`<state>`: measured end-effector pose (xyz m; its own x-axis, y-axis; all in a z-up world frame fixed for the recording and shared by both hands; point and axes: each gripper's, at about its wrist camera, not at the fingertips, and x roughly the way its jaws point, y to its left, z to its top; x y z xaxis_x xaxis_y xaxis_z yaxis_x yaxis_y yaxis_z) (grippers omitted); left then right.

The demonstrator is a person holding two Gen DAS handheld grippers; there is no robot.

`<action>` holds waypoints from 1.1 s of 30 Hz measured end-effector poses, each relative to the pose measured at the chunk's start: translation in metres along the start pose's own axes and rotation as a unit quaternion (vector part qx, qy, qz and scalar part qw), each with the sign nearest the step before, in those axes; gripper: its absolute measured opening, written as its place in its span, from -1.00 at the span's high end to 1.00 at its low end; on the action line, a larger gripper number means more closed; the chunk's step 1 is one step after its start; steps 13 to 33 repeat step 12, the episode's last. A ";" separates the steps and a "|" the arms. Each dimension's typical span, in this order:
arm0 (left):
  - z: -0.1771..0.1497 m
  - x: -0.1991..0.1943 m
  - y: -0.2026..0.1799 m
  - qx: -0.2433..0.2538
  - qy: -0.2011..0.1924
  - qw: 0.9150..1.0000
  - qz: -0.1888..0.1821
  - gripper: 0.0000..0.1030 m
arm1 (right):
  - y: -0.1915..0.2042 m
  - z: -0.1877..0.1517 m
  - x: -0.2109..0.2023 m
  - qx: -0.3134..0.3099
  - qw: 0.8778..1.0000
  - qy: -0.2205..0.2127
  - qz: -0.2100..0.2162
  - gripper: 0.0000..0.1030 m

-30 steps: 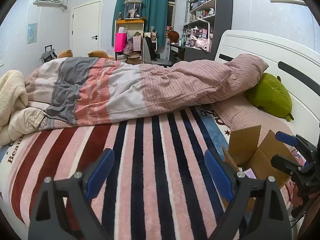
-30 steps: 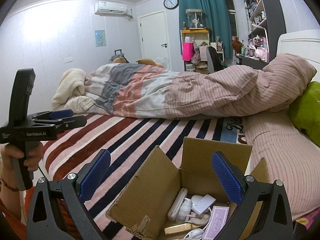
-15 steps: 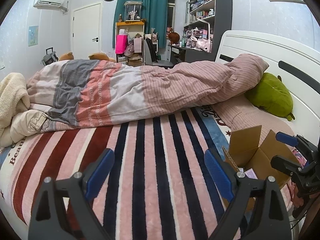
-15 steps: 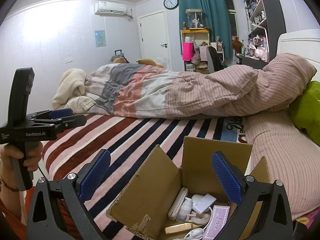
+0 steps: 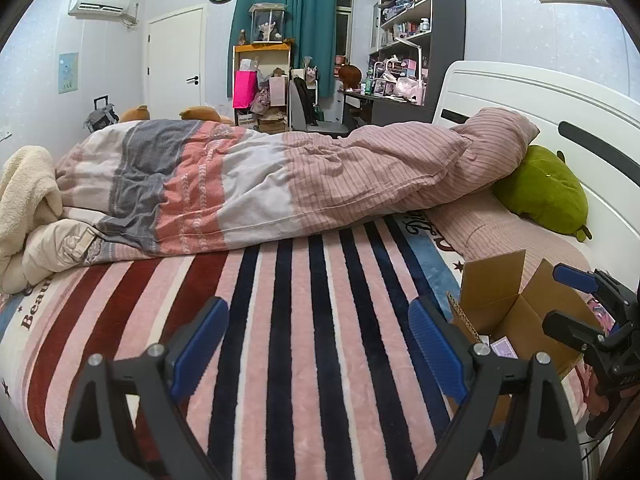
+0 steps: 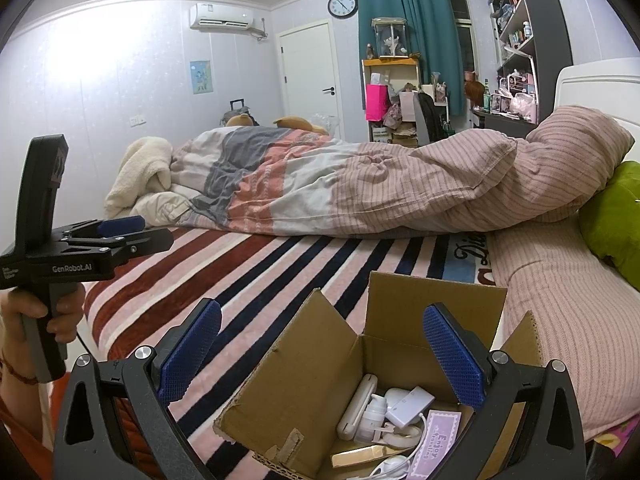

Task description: Organize rigid objects

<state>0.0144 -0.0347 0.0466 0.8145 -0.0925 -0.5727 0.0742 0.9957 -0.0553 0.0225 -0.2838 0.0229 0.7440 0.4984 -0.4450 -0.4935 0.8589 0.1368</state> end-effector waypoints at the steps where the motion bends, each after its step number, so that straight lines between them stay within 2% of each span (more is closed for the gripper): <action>1: 0.000 0.000 0.000 0.000 0.000 1.000 0.001 -0.75 | 0.000 0.000 0.000 0.000 1.000 0.000 0.000 -0.97; 33: 0.000 -0.002 0.002 0.001 -0.004 1.000 0.003 -0.75 | 0.002 -0.001 0.001 0.001 1.000 -0.002 -0.002 -0.97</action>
